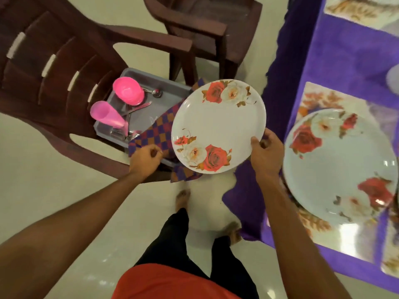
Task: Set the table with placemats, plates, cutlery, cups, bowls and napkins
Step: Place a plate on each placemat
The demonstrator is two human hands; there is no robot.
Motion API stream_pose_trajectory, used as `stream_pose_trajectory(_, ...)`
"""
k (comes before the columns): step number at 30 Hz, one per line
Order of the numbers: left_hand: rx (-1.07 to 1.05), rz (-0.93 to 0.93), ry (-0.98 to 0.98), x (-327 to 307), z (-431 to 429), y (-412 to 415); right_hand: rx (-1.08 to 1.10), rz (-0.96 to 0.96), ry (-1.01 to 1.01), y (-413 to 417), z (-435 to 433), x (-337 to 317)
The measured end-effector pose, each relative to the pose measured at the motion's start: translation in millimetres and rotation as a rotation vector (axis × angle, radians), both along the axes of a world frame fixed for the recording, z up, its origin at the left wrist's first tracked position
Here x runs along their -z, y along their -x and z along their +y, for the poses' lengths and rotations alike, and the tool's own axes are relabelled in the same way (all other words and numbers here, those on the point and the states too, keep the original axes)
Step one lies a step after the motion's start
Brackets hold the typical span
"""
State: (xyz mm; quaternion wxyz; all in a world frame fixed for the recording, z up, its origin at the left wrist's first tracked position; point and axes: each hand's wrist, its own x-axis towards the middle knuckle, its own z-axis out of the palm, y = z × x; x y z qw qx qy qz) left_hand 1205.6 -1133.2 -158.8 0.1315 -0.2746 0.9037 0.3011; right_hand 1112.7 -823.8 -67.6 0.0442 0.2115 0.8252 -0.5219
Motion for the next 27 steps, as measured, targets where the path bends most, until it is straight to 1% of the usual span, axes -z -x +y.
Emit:
stream_pose_trajectory(4, -0.225, 0.250, -0.133, -24.8, 70.1, 4.2, 0.056, 0.037, 0.118, -18.4, 91.3, -33.5)
stream_pose_trajectory(7, -0.339, 0.378, -0.217, -46.8, 138.7, 5.7, 0.131, 0.068, 0.255, -34.6, 169.8, -53.2)
stream_pose_trajectory(10, -0.406, 0.460, -0.267, -68.2, 220.0, 5.2, 0.185, 0.089, 0.348, -51.1, 258.2, -67.0)
stream_pose_trajectory(13, -0.435, 0.586, -0.323, -83.6, 303.3, 7.5, 0.259, 0.085, 0.378, -62.7, 349.8, -71.9)
stream_pose_trajectory(15, -0.398, 0.599, -0.347, -96.1, 358.4, 13.5, 0.335, 0.092, 0.407, -70.0, 406.0, -72.1)
stream_pose_trajectory(17, -0.364, 0.571, -0.420, -105.5, 408.5, 19.4, 0.427, 0.104, 0.440, -75.4, 454.3, -71.8)
stream_pose_trajectory(19, -0.282, 0.549, -0.462, -114.3, 450.3, 30.3, 0.520, 0.117, 0.477, -74.1, 494.2, -71.6)
stream_pose_trajectory(24, 0.030, 0.494, -0.437, -129.0, 534.4, 75.1, 0.672, 0.169, 0.504, -48.4, 554.5, -66.1)
stream_pose_trajectory(27, 0.162, 0.447, -0.407, -121.1, 580.0, 114.9, 0.740, 0.189, 0.544, -11.5, 575.4, -62.6)
